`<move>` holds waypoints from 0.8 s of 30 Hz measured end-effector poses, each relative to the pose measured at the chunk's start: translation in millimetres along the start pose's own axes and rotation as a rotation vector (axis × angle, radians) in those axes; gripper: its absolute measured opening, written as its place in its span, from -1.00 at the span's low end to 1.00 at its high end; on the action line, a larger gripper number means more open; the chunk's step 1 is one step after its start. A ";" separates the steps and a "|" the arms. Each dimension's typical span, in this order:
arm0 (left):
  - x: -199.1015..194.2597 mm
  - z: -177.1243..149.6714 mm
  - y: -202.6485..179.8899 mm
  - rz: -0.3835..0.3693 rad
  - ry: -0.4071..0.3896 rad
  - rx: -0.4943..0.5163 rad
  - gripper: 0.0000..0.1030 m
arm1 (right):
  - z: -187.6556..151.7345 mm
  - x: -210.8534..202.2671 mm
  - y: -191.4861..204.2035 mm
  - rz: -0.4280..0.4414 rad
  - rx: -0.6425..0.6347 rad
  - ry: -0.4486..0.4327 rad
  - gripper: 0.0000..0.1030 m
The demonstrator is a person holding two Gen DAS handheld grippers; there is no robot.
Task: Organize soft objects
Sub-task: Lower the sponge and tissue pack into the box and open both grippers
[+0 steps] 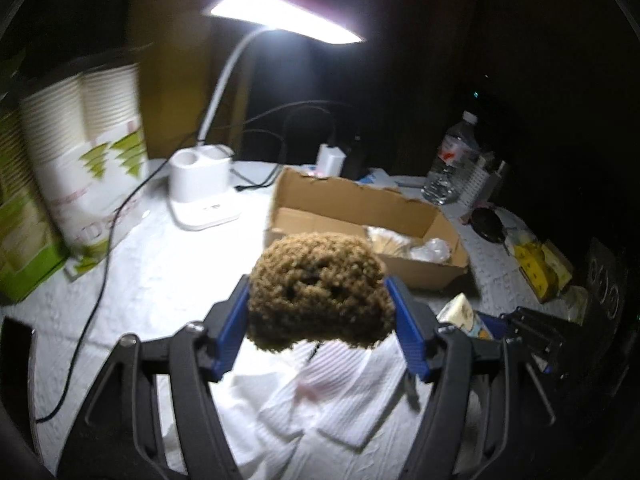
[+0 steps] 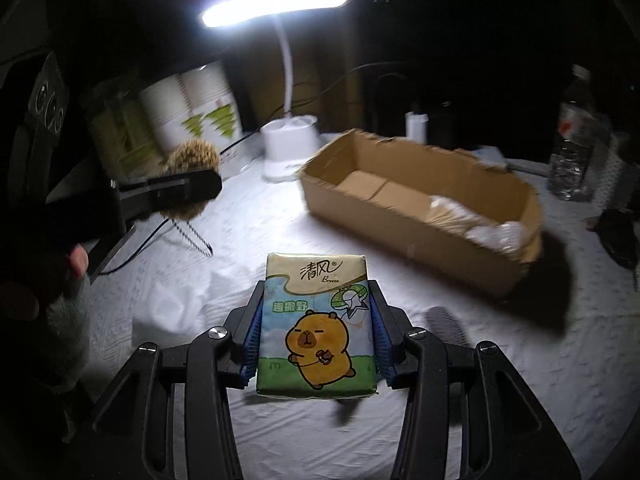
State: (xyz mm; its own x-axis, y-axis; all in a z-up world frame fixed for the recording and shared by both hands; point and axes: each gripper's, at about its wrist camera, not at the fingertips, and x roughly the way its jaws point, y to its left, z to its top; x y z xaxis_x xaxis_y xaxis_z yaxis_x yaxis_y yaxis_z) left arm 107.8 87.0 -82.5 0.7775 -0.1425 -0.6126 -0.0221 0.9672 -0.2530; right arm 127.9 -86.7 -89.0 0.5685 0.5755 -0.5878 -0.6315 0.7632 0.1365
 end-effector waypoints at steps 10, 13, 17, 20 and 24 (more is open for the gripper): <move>34.2 16.6 -40.9 -0.011 0.032 0.070 0.29 | 13.3 -14.8 -56.0 -0.036 0.047 -0.046 -0.06; 44.4 21.2 -48.6 -0.014 0.041 0.086 0.29 | 17.6 -15.1 -72.4 -0.051 0.062 -0.055 -0.06; 60.7 31.9 -57.6 -0.014 0.049 0.112 0.28 | 25.1 -12.8 -90.6 -0.068 0.070 -0.066 -0.06; 71.2 39.4 -63.1 -0.020 0.048 0.131 0.28 | 31.0 -9.1 -102.3 -0.077 0.080 -0.072 -0.06; 84.5 48.3 -67.8 -0.019 0.046 0.145 0.28 | 40.5 -4.7 -114.3 -0.084 0.086 -0.081 -0.06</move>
State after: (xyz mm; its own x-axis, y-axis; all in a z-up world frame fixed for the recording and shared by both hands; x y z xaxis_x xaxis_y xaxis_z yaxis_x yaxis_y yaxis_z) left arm 205.3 19.5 -80.9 0.7474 -0.1677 -0.6428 0.0861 0.9839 -0.1566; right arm 218.8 -164.8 -69.5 0.6605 0.5278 -0.5340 -0.5343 0.8301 0.1597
